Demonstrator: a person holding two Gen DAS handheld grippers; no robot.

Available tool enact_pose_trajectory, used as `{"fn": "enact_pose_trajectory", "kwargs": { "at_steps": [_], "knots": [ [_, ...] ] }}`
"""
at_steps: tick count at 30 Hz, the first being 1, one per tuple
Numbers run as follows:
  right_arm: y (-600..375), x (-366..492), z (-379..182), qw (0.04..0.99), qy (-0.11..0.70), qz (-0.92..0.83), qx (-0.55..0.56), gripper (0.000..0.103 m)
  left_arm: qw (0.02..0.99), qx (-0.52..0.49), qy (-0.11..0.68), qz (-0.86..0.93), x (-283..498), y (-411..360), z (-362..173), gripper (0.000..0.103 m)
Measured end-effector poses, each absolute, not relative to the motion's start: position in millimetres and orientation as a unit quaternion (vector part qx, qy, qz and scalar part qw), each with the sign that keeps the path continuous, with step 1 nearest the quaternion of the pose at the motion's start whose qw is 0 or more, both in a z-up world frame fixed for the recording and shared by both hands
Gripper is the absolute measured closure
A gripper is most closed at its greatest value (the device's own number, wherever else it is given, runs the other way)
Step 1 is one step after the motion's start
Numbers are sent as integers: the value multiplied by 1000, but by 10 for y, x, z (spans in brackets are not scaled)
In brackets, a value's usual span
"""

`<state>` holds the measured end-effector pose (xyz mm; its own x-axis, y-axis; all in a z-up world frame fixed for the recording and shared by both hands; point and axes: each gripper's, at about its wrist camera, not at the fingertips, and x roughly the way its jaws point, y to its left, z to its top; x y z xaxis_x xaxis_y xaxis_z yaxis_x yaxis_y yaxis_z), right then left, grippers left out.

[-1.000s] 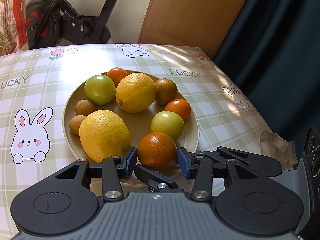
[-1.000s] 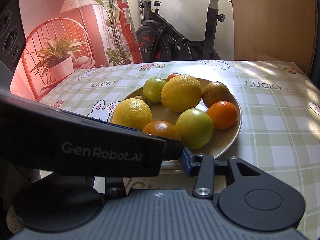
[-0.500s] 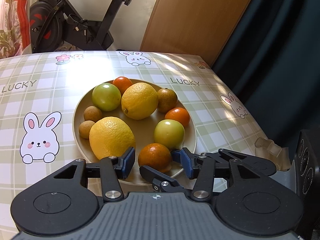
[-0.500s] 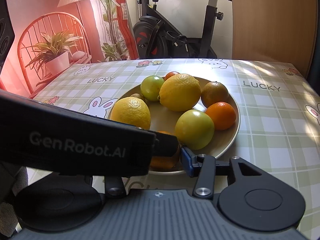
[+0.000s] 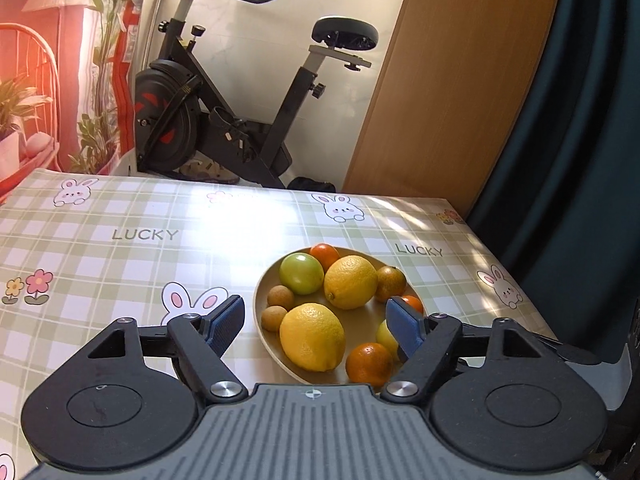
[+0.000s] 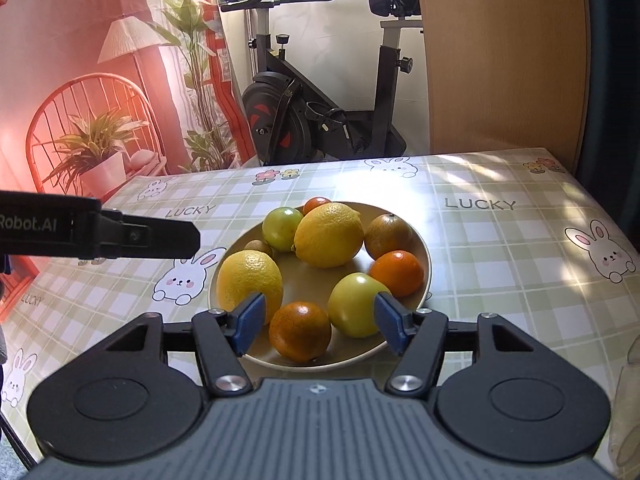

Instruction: Organize fruits

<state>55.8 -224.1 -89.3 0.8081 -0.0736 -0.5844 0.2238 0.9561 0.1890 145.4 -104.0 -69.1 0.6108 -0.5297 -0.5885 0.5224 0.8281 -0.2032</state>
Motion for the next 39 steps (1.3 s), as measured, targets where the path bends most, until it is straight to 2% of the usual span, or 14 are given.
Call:
{"fn": "enact_pose_trajectory", "kwargs": {
  "at_steps": [2,7,10,17,26,39],
  "knots": [
    [-2248,498,-806,945,286,-82,132,27,906,-1,315,-283,1394,-996,-595,13],
    [-2181,386,-543,955,257,-83,122,10,927,29,282,-243,1224,-923,-355,11],
    [-2100,344,-391,958,248,-91,111,5,934,27,270,-232,1127,-834,-216,11],
    [-1915,178,-71,963,231,-115,82,1,949,15,243,-202,868,-598,54,10],
    [-1658,-48,189,968,215,-115,57,0,966,43,202,-158,520,-478,329,7],
    [-1559,-156,324,970,210,-106,67,0,965,26,200,-165,425,-396,411,6]
  ]
}}
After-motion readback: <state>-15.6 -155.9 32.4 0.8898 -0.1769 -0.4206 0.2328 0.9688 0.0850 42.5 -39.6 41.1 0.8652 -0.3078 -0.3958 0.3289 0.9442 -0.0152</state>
